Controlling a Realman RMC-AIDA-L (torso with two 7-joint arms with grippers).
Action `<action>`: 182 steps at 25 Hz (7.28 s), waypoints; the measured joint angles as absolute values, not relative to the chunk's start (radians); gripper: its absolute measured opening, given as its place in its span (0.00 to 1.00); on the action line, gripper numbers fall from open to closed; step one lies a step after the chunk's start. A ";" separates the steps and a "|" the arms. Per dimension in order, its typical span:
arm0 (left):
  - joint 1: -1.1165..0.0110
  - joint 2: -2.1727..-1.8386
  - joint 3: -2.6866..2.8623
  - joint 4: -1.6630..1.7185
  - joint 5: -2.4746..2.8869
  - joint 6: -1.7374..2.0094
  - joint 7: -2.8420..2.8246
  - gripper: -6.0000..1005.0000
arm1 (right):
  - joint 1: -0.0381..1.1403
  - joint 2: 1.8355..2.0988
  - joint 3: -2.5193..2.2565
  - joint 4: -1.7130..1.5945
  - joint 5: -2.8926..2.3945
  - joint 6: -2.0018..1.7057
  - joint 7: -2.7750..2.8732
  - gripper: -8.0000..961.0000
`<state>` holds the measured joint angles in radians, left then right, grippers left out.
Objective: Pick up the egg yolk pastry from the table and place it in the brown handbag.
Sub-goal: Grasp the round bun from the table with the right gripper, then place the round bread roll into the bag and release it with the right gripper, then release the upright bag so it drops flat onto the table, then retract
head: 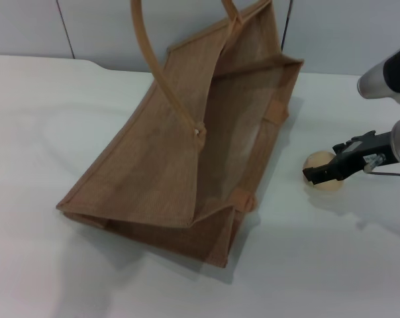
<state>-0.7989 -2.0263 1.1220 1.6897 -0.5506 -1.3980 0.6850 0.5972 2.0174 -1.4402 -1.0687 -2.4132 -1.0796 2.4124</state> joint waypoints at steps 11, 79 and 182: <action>-0.801 -2.026 1.130 1.691 -0.551 -1.399 0.685 0.13 | 0.683 2.018 -1.437 -0.889 -2.472 -1.024 2.414 0.93; -0.881 -2.028 1.132 1.727 -0.630 -1.385 0.761 0.14 | 0.698 2.022 -1.443 -1.313 -2.220 -1.202 2.325 0.65; -0.623 -2.033 1.213 1.658 -0.977 -1.048 0.837 0.89 | 0.460 2.023 -1.224 -1.169 -2.319 -0.684 2.390 0.92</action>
